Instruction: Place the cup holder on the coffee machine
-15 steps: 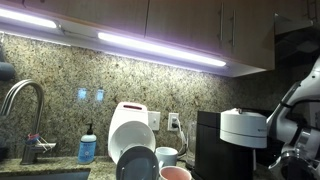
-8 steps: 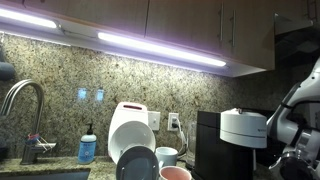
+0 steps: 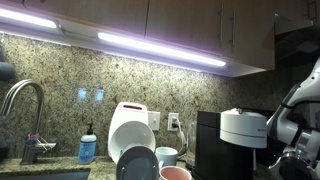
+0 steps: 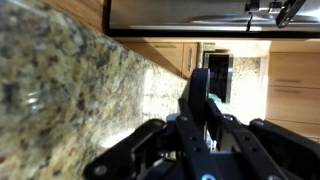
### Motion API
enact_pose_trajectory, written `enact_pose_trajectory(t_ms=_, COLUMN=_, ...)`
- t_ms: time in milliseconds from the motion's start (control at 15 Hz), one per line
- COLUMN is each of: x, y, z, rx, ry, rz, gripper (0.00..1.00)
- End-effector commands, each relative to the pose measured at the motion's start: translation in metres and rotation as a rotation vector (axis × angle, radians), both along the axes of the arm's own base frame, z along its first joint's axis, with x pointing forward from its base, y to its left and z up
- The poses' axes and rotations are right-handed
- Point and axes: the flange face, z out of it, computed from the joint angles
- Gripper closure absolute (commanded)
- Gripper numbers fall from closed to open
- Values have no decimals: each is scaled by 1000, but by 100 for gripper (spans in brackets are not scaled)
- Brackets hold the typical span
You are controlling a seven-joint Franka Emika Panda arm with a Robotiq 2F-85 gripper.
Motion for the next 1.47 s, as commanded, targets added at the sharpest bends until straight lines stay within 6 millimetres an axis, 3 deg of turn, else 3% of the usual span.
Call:
enact_pose_trajectory(t_ms=0, x=1, y=4, z=1, rx=-23, ry=-29, rz=-10, gripper=95)
enact_pose_trajectory(t_ms=667, x=15, y=15, z=7, rx=-57, ry=-32, rz=10, gripper=95)
enact_pose_trajectory(t_ms=1400, x=19, y=8, z=21, rx=-41, ry=-3, rz=23, gripper=95)
